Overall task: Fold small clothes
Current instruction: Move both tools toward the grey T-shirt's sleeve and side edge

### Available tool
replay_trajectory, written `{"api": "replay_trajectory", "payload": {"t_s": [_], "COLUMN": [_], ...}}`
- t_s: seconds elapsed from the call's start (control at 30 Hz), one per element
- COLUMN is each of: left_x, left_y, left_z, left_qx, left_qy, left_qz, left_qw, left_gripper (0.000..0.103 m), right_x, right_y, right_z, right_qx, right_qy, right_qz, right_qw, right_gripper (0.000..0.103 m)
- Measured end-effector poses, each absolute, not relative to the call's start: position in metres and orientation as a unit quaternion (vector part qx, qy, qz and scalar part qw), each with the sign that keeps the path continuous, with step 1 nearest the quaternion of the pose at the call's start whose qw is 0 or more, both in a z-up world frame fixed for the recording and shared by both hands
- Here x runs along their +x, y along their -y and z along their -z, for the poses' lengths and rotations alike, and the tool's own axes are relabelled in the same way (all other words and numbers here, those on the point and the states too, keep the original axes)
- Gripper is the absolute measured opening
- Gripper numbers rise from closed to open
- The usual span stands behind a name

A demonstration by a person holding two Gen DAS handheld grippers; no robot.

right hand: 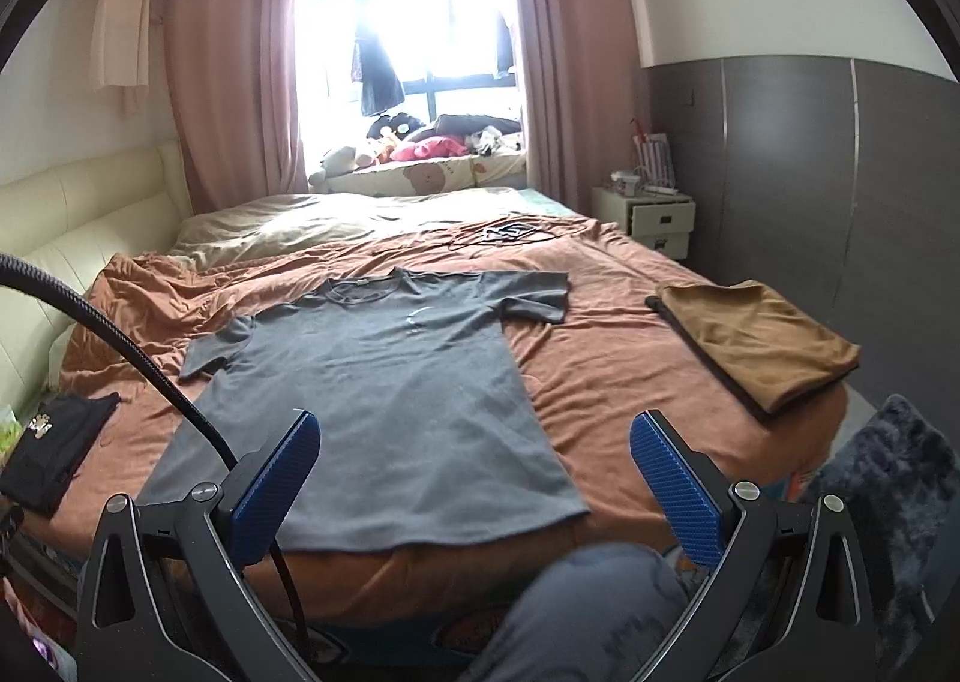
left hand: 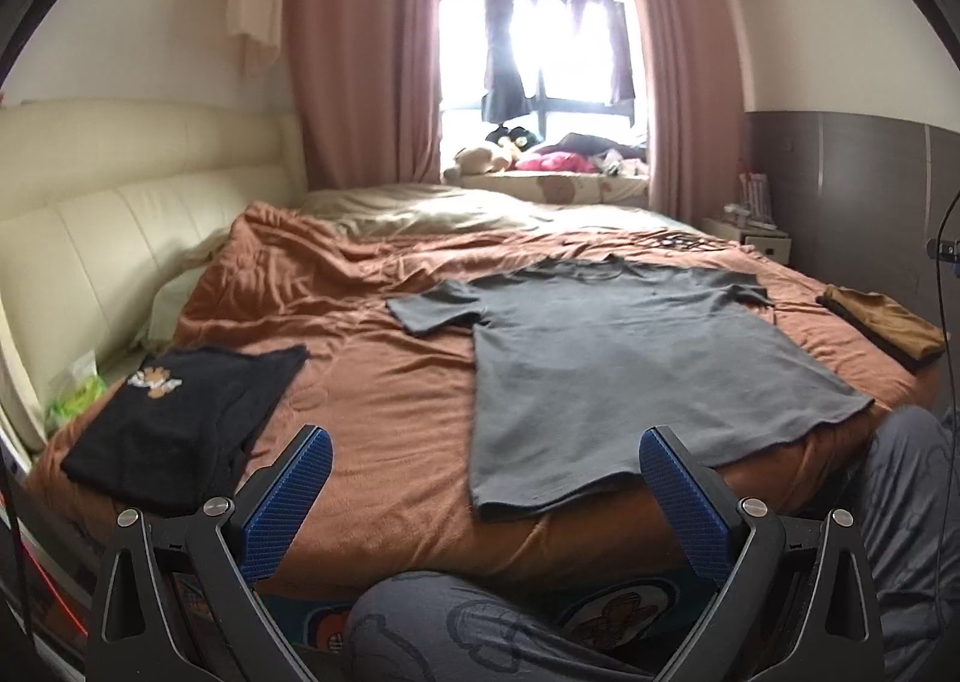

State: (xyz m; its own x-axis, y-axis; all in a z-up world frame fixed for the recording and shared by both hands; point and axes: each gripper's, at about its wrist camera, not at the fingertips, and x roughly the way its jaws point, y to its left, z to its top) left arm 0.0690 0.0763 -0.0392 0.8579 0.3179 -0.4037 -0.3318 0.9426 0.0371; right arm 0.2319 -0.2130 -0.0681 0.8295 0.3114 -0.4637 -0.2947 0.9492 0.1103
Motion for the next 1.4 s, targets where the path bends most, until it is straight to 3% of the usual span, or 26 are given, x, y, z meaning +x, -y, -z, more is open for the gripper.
{"api": "replay_trajectory", "payload": {"t_s": [0.37, 0.87, 0.97, 1.3, 1.4], "left_x": [0.133, 0.206, 0.225, 0.298, 0.323], "left_y": [-0.115, -0.137, -0.154, -0.218, -0.238], "left_z": [0.03, -0.013, -0.012, 0.01, 0.02], "left_qx": [-0.049, -0.069, -0.08, -0.125, -0.137], "left_qy": [-0.254, -0.249, -0.258, -0.279, -0.291], "left_qz": [-0.212, -0.191, -0.193, -0.189, -0.188], "left_qw": [0.942, 0.947, 0.943, 0.933, 0.928], "left_gripper": [0.103, 0.103, 0.095, 0.086, 0.077], "right_x": [0.315, 0.42, 0.44, 0.505, 0.527], "right_y": [0.219, 0.212, 0.204, 0.151, 0.132], "right_z": [0.073, 0.089, 0.092, 0.098, 0.101], "right_qx": [0.051, 0.067, 0.064, 0.054, 0.039], "right_qy": [-0.247, -0.276, -0.285, -0.31, -0.323], "right_qz": [-0.21, -0.321, -0.335, -0.376, -0.383], "right_qw": [0.945, 0.904, 0.896, 0.872, 0.864], "right_gripper": [0.103, 0.103, 0.103, 0.103, 0.09]}}
